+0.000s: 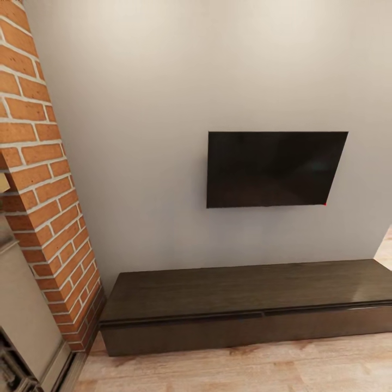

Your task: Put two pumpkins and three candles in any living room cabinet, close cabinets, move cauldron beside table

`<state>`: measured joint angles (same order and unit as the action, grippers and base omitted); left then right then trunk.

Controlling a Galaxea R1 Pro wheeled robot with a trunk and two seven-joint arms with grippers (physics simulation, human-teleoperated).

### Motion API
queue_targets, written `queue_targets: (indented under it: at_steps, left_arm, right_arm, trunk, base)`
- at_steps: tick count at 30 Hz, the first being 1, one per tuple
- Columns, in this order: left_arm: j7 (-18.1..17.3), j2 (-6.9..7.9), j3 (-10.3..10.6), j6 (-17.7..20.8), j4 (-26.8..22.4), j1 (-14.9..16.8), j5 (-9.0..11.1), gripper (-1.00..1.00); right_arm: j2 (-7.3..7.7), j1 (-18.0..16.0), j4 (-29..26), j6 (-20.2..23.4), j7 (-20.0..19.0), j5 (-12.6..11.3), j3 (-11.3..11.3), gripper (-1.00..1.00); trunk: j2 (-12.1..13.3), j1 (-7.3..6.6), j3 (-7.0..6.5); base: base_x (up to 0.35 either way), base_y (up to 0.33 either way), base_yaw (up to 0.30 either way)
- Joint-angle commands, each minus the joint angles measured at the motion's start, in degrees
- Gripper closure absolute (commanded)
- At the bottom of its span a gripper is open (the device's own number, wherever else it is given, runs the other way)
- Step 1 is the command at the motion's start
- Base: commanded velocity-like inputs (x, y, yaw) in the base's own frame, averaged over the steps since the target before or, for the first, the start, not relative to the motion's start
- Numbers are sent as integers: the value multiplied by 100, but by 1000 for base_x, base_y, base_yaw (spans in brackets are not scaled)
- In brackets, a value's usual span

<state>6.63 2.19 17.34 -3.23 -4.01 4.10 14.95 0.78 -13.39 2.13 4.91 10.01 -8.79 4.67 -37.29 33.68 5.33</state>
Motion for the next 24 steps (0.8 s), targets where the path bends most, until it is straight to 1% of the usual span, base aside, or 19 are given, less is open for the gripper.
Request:
queue_targets:
  at_steps: [1, 2, 24]
  left_arm:
    - [19, 1, 50, -7, 2, 5, 51, -100]
    - [23, 1, 50, -1, 1, 7, 52, -100]
    - [7, -13, 38, -72, -29, 12, 76, -100]
  right_arm:
    - [1, -7, 7, 1, 13, 0, 43, -100]
    - [1, -7, 7, 1, 12, 0, 43, -100]
    - [1, -5, 7, 1, 15, 0, 43, -100]
  trunk:
    - [34, -21, -9]
    - [74, -43, -27]
    - [74, -43, -27]
  base:
    - [0, 0, 0]
    - [0, 0, 0]
    - [0, 0, 0]
